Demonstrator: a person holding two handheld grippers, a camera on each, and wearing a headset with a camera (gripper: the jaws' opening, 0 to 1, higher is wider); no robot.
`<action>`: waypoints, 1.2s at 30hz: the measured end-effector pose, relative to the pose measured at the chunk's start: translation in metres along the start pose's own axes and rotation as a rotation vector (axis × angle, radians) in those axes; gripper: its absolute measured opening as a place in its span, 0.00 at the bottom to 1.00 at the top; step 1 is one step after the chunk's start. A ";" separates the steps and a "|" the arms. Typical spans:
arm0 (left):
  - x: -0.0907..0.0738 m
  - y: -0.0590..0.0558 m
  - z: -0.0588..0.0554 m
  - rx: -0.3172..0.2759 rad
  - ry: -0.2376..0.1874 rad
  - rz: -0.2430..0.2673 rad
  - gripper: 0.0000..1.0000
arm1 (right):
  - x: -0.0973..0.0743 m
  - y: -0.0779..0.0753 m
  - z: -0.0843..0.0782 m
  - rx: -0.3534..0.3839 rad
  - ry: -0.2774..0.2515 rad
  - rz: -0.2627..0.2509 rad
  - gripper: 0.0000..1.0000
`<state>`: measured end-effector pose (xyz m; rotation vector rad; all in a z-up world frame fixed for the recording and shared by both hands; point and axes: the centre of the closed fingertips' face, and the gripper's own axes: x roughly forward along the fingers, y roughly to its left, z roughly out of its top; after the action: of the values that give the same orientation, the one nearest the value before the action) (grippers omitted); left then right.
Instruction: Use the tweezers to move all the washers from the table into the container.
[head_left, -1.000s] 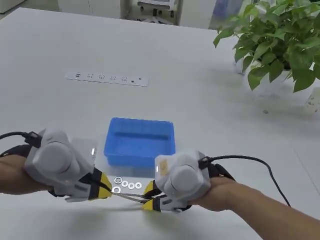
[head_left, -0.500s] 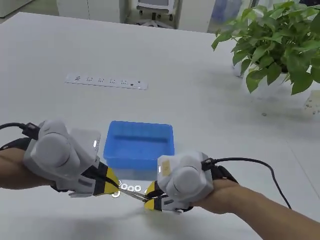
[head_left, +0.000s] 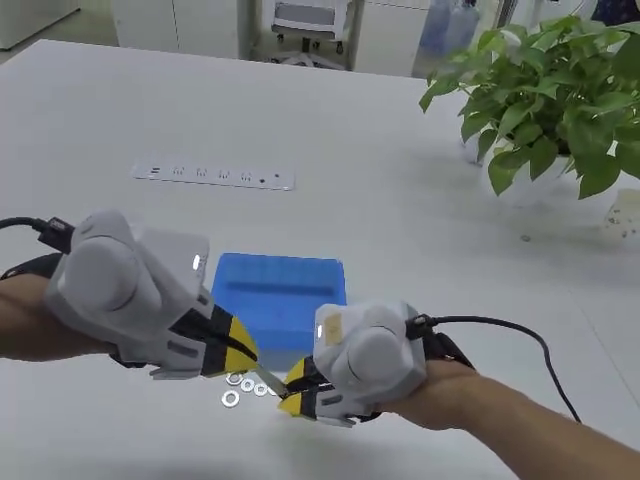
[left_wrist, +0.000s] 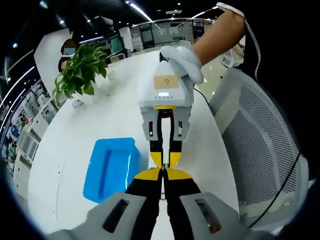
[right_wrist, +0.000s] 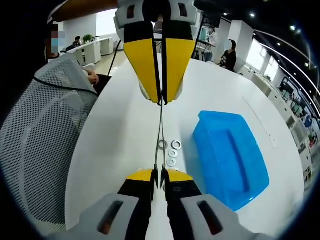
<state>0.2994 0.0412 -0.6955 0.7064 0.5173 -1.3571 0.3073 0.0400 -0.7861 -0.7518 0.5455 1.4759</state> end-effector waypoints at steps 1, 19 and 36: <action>0.000 0.000 0.001 0.001 -0.002 -0.001 0.05 | 0.000 0.000 0.001 0.002 -0.003 0.000 0.09; 0.017 -0.005 0.013 0.016 -0.024 -0.039 0.06 | 0.005 0.011 -0.003 0.040 -0.023 0.013 0.09; 0.033 -0.012 0.000 0.034 0.017 -0.088 0.07 | 0.005 0.012 -0.004 0.044 -0.030 0.011 0.09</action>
<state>0.2926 0.0182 -0.7206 0.7304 0.5456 -1.4460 0.2960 0.0400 -0.7935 -0.6927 0.5586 1.4784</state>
